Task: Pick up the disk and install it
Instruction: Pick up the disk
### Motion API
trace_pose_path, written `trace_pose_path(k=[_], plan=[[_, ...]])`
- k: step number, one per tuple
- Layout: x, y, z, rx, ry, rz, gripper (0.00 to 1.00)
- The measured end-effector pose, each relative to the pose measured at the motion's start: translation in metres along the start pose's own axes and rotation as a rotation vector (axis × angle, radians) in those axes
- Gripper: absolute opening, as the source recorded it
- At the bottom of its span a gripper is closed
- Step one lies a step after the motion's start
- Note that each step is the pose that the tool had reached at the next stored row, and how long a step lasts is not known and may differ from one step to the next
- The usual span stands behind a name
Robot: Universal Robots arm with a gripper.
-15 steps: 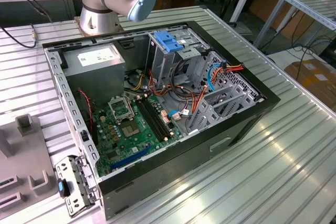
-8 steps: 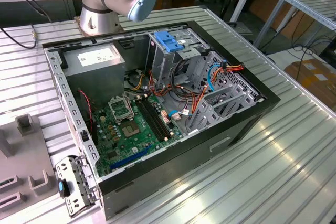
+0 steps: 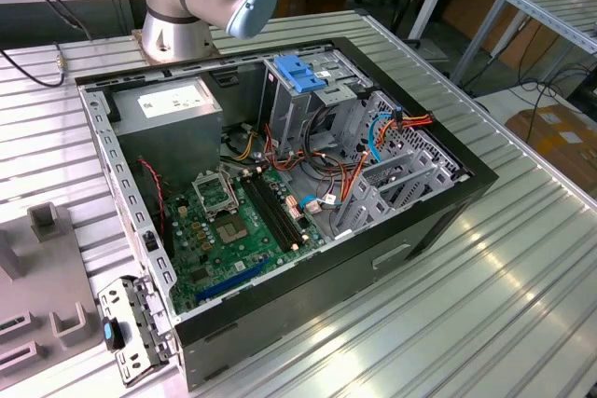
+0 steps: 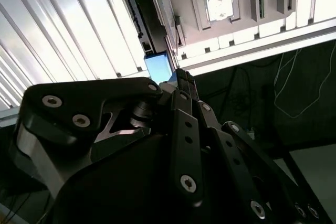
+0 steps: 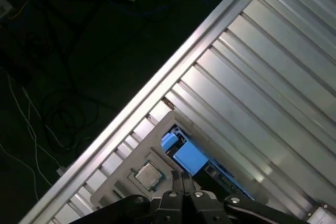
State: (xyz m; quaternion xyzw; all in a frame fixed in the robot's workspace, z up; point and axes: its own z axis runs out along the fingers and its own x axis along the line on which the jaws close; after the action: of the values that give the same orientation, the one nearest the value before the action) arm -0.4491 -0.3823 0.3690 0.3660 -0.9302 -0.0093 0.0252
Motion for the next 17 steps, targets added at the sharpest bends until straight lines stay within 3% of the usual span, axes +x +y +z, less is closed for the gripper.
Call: trace_pose_path(k=[6, 17], plan=[[-0.0031, 0.0028, 0.003, 0.0098, -0.0053, -0.065, 0.11], [-0.0063, 0.006, 0.007, 0.0191, -0.0054, -0.193, 0.11]])
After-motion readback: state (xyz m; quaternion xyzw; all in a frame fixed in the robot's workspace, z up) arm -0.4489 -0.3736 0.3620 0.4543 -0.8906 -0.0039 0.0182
